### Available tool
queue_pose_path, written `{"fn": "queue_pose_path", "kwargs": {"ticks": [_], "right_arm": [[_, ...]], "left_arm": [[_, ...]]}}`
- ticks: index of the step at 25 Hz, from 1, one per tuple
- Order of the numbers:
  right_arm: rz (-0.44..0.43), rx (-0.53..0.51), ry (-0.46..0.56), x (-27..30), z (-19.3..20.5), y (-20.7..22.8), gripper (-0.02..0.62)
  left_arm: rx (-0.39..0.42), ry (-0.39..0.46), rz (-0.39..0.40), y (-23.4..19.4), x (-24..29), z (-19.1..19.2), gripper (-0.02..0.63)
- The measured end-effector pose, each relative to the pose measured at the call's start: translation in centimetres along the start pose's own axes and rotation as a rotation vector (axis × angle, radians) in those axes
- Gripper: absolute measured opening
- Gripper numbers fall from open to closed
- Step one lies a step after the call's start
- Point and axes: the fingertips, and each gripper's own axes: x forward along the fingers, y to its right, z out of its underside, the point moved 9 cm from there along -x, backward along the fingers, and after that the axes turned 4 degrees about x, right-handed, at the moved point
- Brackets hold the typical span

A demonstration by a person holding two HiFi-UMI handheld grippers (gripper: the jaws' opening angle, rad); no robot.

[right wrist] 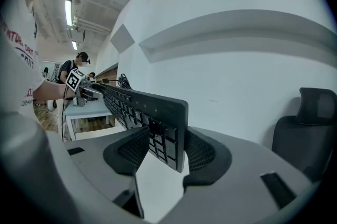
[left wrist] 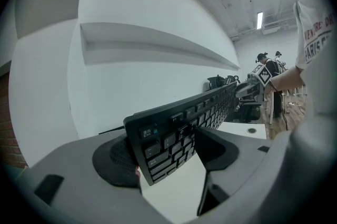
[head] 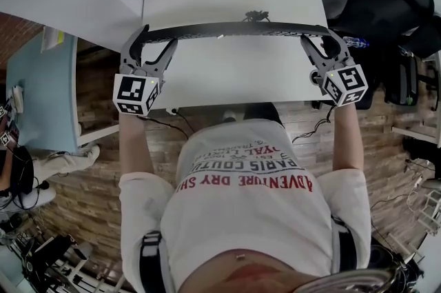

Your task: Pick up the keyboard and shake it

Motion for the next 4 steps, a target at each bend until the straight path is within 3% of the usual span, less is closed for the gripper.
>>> {"fn": "queue_pose_path", "kwargs": {"ticks": [4], "right_arm": [[-0.001, 0.006, -0.003, -0.64, -0.1, -0.06, 0.222]], "left_arm": [[0.006, -0.006, -0.001, 0.47, -0.4, -0.57, 0.313]]}}
